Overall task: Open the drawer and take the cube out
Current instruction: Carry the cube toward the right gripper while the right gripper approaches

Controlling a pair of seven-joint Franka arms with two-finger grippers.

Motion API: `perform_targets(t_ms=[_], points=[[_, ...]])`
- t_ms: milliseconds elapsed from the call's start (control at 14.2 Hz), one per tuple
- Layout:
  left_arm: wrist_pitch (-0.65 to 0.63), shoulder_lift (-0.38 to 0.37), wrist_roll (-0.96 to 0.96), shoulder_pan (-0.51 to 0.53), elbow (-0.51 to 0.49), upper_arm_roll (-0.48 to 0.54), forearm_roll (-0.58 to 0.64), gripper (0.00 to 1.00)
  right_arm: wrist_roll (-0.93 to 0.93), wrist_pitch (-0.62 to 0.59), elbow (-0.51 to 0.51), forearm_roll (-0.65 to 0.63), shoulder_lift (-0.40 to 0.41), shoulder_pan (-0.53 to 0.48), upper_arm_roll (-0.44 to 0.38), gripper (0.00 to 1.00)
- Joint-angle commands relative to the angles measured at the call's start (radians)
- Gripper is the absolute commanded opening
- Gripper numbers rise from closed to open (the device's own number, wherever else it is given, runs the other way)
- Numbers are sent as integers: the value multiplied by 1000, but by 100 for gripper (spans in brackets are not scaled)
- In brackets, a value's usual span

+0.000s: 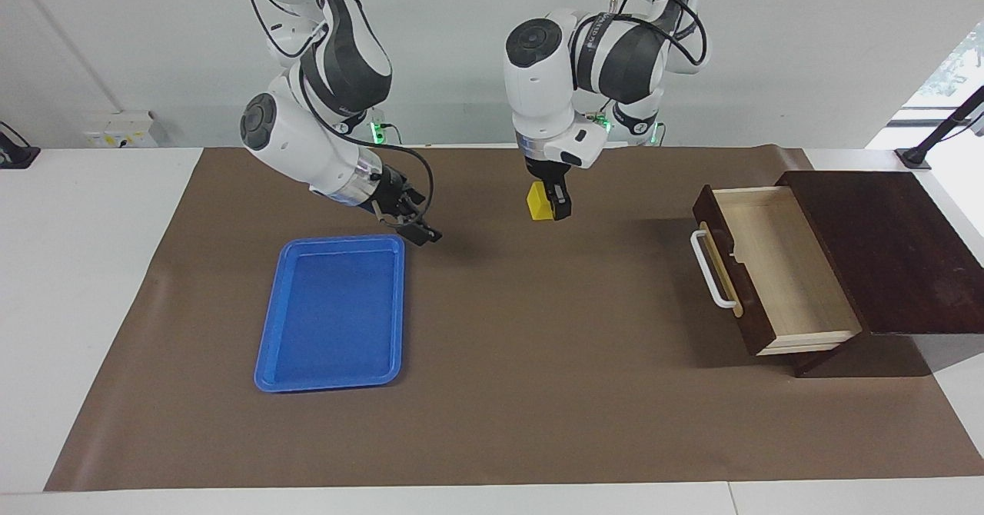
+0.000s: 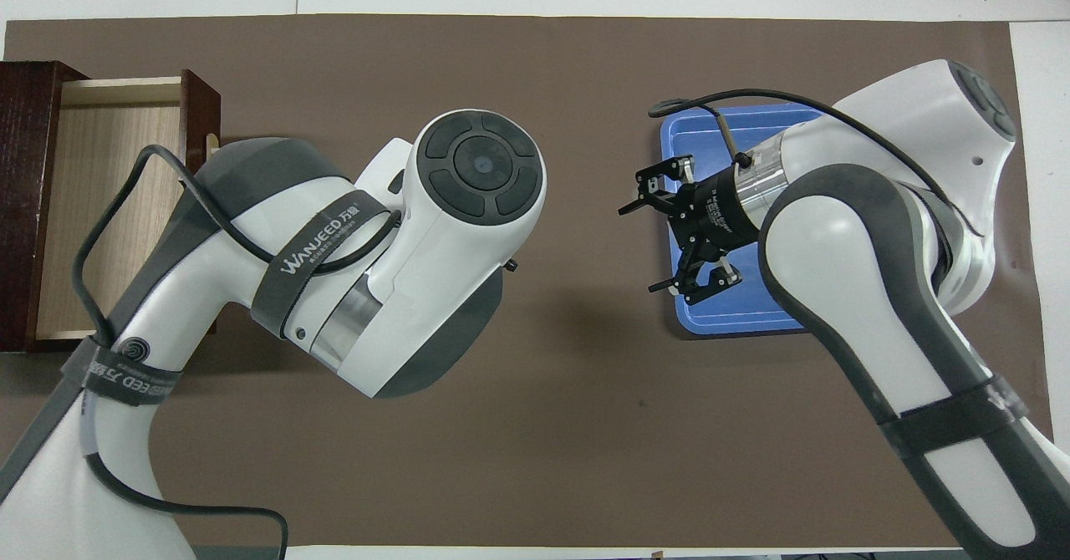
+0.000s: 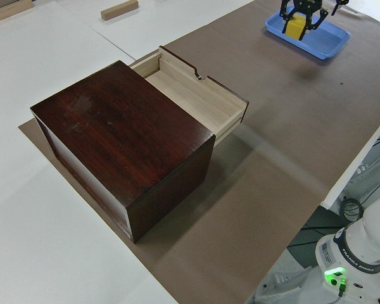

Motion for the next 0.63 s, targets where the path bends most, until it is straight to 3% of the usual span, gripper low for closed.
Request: perform_targets(t_ms=[0, 211, 563], points=[[6, 83, -46, -69, 85, 26, 20, 0, 23, 24, -35, 79, -10, 9, -4, 100], [20, 87, -51, -67, 85, 26, 18, 0, 71, 26, -46, 165, -9, 40, -4, 100], [60, 88, -54, -67, 82, 26, 9, 0, 77, 58, -70, 173, 6, 101, -4, 100]])
